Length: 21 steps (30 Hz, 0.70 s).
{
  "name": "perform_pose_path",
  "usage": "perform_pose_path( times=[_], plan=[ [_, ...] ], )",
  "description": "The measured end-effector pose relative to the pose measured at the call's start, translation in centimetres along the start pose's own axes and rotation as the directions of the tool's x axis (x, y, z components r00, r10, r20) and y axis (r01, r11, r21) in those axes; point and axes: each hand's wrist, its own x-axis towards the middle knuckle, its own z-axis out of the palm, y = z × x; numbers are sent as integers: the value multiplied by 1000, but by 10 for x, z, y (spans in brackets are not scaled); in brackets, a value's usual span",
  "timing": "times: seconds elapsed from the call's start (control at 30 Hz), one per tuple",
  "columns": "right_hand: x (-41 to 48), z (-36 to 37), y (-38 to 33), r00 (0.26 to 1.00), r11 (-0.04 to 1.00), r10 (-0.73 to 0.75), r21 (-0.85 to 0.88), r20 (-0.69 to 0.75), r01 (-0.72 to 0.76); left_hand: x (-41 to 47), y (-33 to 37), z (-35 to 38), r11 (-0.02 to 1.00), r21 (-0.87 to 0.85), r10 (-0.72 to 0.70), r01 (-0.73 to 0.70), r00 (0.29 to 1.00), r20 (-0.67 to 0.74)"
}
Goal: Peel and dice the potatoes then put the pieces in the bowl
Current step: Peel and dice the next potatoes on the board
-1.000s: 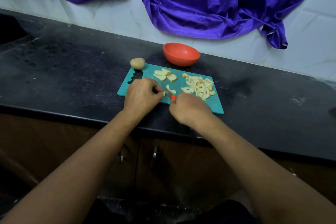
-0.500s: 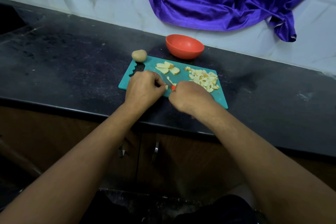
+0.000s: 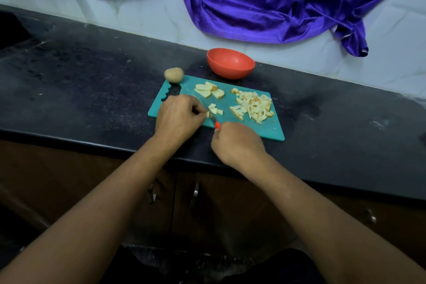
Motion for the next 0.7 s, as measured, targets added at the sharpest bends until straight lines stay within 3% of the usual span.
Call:
perform_pose_path(
  times=[0.17,0.43,0.6,0.7],
  plan=[
    [4,-25,-3,1000,998,0,57,-11,1,-1,-4,0,1000,21,0,0,1000,-7],
    [4,-15,-17,1000,998,-1,-63,8,1,-1,-3,1,999,49,1,0,1000,-10],
    [-3,8,-18,998,981,-41,-189,-56,30,-2,-3,0,999,48,13,-12,1000,-23],
    [1,4,-11,999,992,-46,-115,-25,43,-2,-2,-1,999,46,9,-8,1000,-20]
  ],
)
